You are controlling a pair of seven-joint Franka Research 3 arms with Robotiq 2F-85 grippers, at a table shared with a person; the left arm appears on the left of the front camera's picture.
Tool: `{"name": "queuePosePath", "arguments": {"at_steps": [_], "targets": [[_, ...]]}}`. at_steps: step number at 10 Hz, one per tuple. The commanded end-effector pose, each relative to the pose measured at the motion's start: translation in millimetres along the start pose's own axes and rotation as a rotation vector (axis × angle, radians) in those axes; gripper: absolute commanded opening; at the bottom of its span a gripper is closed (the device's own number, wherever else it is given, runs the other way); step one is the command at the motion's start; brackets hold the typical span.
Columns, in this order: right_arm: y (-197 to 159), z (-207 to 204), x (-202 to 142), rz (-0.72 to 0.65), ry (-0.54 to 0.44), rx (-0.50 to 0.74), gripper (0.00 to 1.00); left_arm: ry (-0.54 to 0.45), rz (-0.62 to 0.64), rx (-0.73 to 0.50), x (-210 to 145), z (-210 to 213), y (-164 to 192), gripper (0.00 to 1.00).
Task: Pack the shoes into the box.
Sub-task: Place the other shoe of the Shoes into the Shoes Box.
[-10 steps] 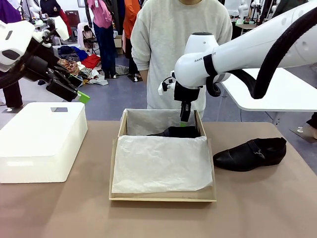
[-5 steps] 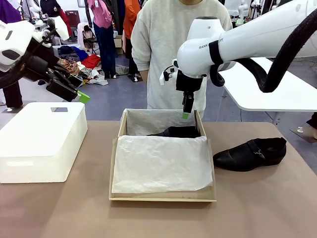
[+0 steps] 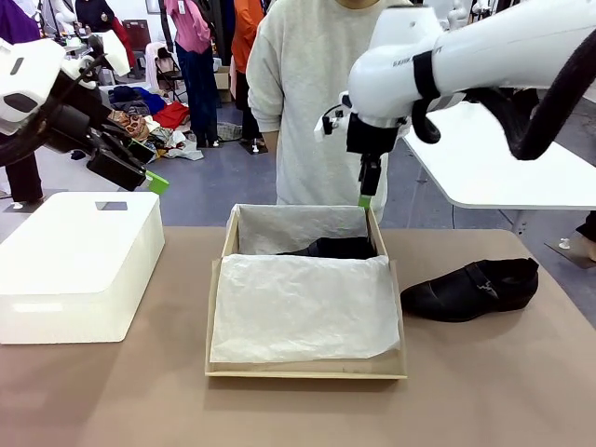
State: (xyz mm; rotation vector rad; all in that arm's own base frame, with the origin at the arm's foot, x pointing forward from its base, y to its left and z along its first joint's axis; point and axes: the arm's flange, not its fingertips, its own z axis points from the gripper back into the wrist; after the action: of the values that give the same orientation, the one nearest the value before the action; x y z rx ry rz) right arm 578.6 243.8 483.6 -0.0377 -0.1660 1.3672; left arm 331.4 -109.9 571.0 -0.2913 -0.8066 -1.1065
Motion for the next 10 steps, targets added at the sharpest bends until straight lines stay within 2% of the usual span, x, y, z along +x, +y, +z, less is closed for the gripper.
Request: {"name": "queuePosePath", "arguments": {"at_steps": [1,6,10], "targets": [[5,28,-27,0.037,0.011,-0.031,1.0,-0.007,-0.001,-0.007,0,1,0,1.0],[20,63,-106,0.159,0.037,-0.101,1.0,-0.007,-0.001,-0.007,0,1,0,1.0],[37,57,-168,0.105,0.107,-0.094,1.0,-0.007,-0.001,-0.007,0,1,0,1.0]]}}
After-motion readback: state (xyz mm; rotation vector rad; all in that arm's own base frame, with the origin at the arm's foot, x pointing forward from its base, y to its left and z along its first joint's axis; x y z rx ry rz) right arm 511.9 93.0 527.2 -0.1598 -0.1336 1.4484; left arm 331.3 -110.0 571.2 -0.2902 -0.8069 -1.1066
